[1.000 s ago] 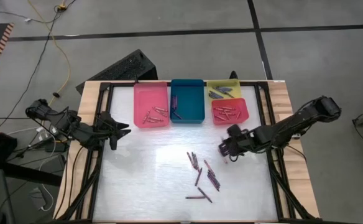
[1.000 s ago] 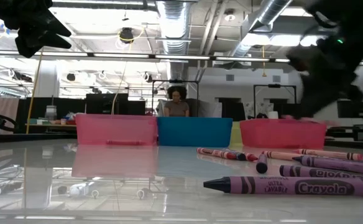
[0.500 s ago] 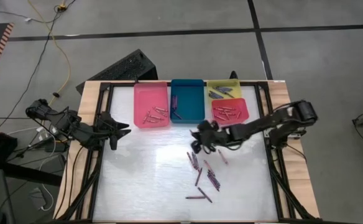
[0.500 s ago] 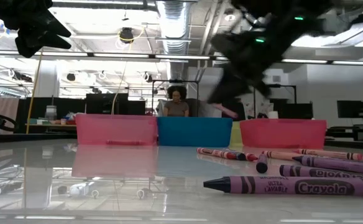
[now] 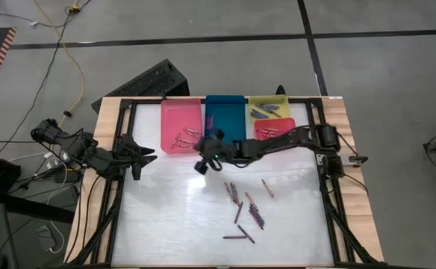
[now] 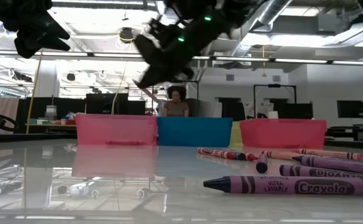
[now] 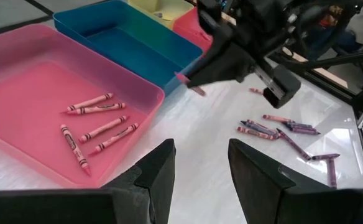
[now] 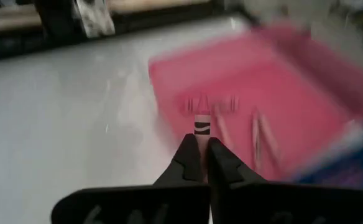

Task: Sort crayons
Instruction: Put the pink crayon into the pink bin

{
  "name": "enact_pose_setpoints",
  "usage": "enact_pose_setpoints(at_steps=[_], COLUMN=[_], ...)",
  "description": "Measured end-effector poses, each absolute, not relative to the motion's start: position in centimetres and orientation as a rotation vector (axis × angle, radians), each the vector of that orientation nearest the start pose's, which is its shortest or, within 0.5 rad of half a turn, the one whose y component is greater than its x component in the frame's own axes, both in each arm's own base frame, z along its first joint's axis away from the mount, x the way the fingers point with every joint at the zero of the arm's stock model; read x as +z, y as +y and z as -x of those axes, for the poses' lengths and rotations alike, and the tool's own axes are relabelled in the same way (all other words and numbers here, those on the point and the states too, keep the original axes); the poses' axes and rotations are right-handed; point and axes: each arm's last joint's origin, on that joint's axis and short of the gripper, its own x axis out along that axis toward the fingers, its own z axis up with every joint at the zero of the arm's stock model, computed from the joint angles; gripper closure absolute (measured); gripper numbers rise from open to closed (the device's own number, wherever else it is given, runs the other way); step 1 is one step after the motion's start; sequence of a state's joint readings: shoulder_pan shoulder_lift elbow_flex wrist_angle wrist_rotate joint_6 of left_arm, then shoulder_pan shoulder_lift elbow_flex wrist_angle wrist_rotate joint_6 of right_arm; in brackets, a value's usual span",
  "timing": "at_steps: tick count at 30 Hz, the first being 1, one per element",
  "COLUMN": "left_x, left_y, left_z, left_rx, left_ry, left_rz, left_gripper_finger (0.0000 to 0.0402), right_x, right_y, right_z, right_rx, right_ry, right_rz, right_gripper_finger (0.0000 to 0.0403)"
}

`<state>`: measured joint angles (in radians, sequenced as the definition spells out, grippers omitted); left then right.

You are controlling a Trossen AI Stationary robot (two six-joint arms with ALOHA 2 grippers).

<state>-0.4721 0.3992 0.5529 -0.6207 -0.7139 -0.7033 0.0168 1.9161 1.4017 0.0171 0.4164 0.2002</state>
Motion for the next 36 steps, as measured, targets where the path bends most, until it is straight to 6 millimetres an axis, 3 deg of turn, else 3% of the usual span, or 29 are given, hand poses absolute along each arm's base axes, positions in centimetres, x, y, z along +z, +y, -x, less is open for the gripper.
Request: enact_pose_setpoints(at_steps=[6,12,17,21,32,34,36], left_x=[26.2,26.1,26.1,26.0,26.0,26.0,25.8], left_y=[-2.4,-2.4,-2.4,-2.4,-2.4,-2.4,-2.4], left_z=[-8.8,-8.8,-8.8,-8.8,-8.8,-8.7,-8.7], left_rx=[0.359,0.362,0.357,0.351,0.35,0.344,0.342], left_ry=[0.286,0.296,0.304,0.312,0.312,0.321,0.336], left_rz=[0.428,0.423,0.432,0.431,0.433,0.432,0.425], left_gripper_finger=[0.0262,0.0262,0.0262,0.0262,0.0262,0.0262,0.0262], right_x=[24.8,21.9,19.5,19.3,19.7,20.4,22.3], right_y=[-2.7,-5.4,-7.0,-8.0,-8.2,-7.6,-6.4], right_z=[-47.1,-49.2,-49.8,-49.6,-49.5,-49.2,-48.8], right_rx=[-0.426,-0.456,-0.505,-0.535,-0.475,-0.405,-0.331], right_ry=[0.373,0.421,0.451,0.451,0.462,0.483,0.486], right_rz=[0.001,0.01,-0.067,-0.117,-0.137,-0.15,-0.161], right_gripper_finger=[0.04,0.04,0.0391,0.0368,0.0306,0.0302,0.0301])
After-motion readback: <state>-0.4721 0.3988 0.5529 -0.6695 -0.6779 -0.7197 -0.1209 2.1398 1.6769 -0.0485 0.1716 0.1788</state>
